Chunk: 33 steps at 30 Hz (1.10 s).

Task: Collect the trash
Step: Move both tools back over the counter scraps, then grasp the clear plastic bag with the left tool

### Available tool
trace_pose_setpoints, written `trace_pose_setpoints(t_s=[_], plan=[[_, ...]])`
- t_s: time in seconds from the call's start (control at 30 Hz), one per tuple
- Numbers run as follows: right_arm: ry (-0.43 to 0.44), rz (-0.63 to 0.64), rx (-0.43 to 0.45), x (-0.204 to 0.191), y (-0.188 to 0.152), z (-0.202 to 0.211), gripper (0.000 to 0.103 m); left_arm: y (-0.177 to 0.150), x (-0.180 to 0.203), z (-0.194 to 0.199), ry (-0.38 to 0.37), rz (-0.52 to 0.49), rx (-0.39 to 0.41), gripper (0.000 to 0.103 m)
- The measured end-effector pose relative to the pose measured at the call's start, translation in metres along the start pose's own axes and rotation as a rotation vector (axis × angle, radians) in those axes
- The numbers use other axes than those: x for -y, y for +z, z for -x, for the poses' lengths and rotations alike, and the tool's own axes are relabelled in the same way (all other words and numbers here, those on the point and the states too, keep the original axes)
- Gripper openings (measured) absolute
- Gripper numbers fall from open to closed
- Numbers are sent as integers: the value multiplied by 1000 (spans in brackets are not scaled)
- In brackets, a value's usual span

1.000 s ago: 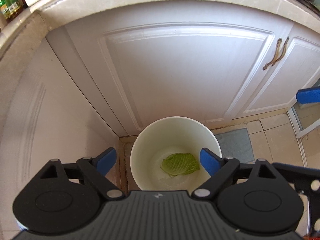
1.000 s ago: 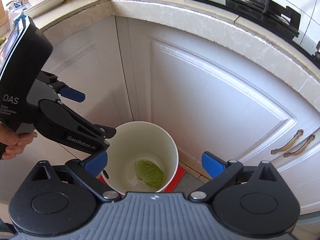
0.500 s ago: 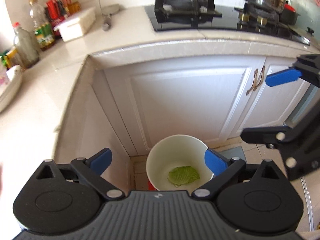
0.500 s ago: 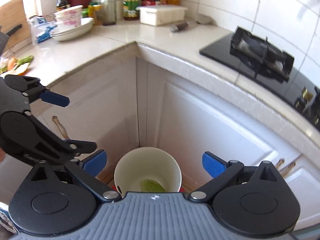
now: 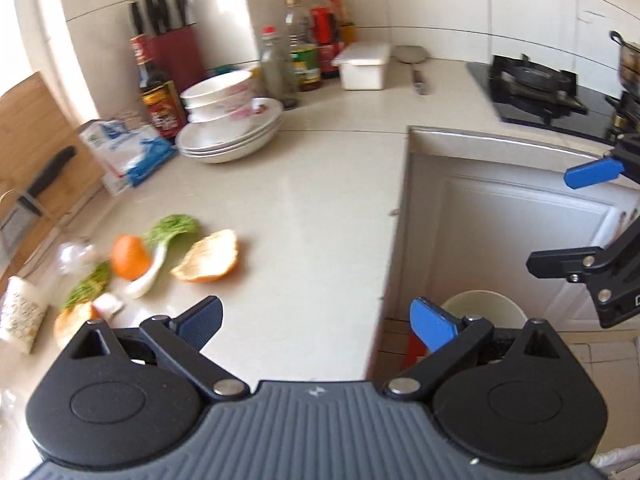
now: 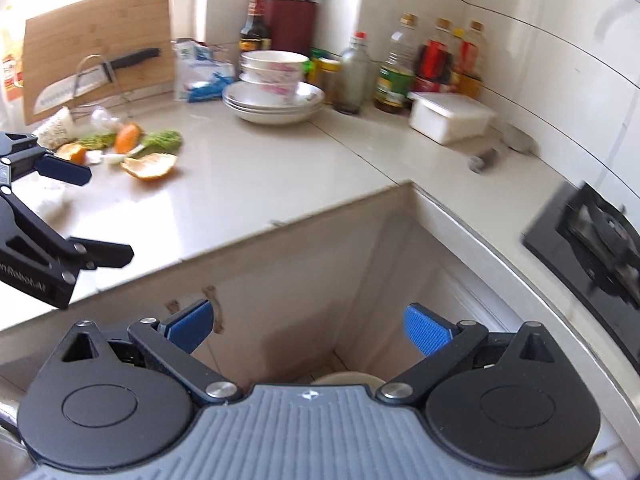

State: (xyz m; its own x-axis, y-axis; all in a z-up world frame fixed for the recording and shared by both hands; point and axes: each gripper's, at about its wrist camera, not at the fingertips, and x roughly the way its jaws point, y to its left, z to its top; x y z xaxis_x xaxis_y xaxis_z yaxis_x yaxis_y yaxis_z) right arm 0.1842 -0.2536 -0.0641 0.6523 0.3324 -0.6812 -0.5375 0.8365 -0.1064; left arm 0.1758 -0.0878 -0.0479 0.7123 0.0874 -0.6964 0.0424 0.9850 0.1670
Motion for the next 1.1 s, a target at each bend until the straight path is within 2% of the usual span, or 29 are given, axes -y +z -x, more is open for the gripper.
trace_pose_setpoints(t_s=[0.17,0.37,0.6,0.73,0.87,0.97,1.1], plan=[[88,51,5,-35,25,-21,103,-21,-48,8,156,114,2,100],[145,97,-8,-70,48,-45,103,-47,-93,-4,244,270,-38,100],[172,132,0,-93,67,-59,103,-61,-113,-26,237,385,-73,92],[179,140,-2,-100,73,-66,103,-65,-118,-36,227,418,-105,78],[181,147,-3,-102,77,-73,103,-68,-121,-41,214,444,-120,71],[193,150,-5,-104,81,-79,103,-68,-125,-43,196,460,-133,57],[203,166,-7,-107,85,-90,103,-69,-128,-41,189,474,-133,52]])
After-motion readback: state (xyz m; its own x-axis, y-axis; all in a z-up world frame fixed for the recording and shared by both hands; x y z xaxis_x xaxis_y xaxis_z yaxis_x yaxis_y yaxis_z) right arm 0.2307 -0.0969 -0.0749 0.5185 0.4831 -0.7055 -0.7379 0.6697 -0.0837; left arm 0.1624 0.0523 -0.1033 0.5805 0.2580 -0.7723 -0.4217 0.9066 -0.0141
